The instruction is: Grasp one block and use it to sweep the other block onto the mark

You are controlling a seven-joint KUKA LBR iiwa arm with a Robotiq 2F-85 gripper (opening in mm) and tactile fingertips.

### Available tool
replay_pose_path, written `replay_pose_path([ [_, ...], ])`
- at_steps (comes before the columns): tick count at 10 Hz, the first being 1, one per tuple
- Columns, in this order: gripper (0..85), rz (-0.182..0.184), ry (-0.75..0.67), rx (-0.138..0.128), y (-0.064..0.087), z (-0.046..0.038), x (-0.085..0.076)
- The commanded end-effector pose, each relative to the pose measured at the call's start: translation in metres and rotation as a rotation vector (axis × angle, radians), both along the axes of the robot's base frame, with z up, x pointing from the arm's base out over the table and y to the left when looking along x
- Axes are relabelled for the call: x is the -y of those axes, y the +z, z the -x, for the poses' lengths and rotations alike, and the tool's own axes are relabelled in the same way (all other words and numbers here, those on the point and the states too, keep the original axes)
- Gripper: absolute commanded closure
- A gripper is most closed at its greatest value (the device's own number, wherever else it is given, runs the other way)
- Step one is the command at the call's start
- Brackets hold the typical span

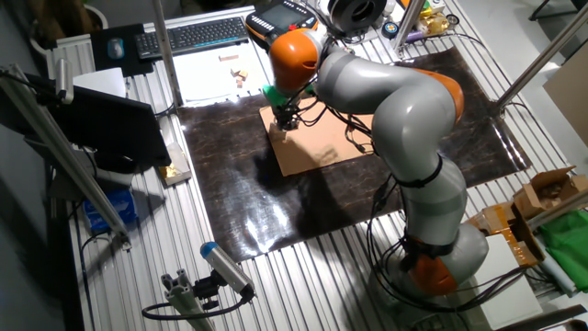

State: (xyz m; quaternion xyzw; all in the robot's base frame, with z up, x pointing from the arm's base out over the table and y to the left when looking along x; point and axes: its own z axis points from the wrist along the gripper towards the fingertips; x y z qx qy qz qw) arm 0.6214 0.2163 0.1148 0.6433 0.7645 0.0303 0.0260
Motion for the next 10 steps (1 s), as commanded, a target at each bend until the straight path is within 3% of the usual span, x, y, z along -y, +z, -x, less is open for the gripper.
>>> replay_pose_path([
  [1,84.3,-0.002,-0.024,0.006,-0.001,-0.0007,0.000],
  [7,84.3,0.013,-0.011,-0.006,-0.004,-0.0081,-0.003],
  [10,84.3,0.016,-0.015,0.000,-0.010,-0.0133,-0.003],
])
